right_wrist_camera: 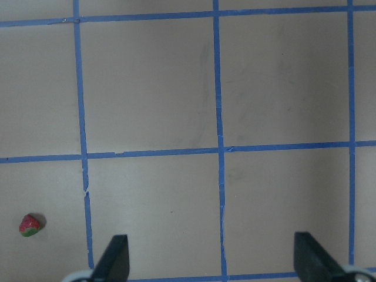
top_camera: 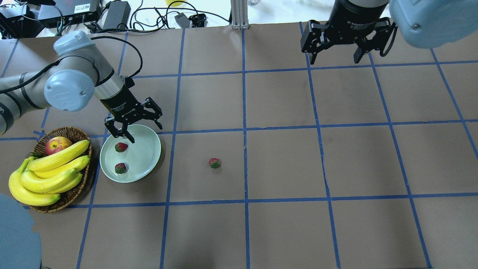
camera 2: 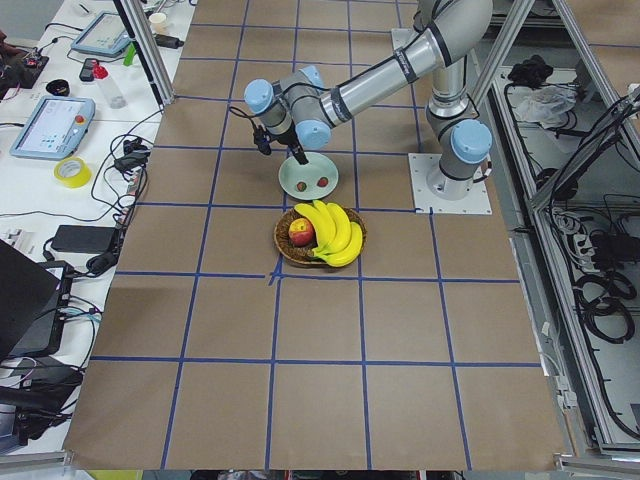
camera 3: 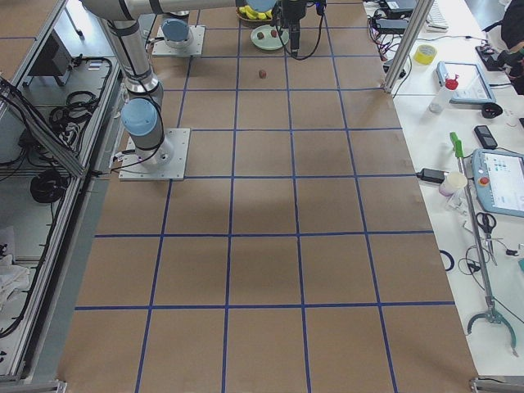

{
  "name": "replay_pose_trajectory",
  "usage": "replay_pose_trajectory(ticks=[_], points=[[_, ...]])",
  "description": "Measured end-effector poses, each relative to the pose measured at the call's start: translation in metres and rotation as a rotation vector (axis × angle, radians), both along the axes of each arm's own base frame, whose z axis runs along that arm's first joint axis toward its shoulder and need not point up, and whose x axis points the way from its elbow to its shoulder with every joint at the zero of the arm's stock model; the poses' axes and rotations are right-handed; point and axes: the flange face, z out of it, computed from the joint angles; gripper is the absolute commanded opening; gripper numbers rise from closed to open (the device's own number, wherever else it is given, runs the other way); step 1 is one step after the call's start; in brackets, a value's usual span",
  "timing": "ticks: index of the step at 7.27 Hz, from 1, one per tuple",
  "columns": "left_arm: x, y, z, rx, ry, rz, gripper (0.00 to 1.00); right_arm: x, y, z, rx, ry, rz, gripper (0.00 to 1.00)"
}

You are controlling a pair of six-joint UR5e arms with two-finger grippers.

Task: Collect all strawberries into plate
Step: 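Reach the left gripper to the last strawberry and grasp it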

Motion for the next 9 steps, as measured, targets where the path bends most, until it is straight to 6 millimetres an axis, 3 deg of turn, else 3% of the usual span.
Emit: replay_pose_trajectory(ticks=[2, 3, 4, 6, 8, 9], points=[[-0.085, 0.010, -0.005, -0.015, -0.013, 0.017, 1.00, 0.000, 0.002, -0.005, 0.007, 0.000, 0.000, 1.00], [-0.115, 0.015, -0.011, -0.032, 0.008, 0.035, 1.00, 0.000, 0.002, -0.007, 0.010, 0.000, -0.001, 1.00], [-0.132, 0.021, -0.022, -0.040, 0.038, 0.042, 1.00, -0.001, 0.002, -0.007, 0.009, 0.000, -0.002, 1.00], [-0.139, 0.037, -0.050, -0.024, 0.049, 0.042, 1.00, 0.001, 0.003, -0.008, 0.008, -0.001, 0.001, 1.00], [-0.140, 0.044, -0.065, 0.001, 0.048, 0.045, 1.00, 0.002, 0.004, -0.007, 0.008, -0.002, 0.002, 1.00], [-0.140, 0.045, -0.070, 0.012, 0.048, 0.046, 0.94, 0.002, 0.003, -0.007, 0.008, -0.002, 0.001, 1.00]])
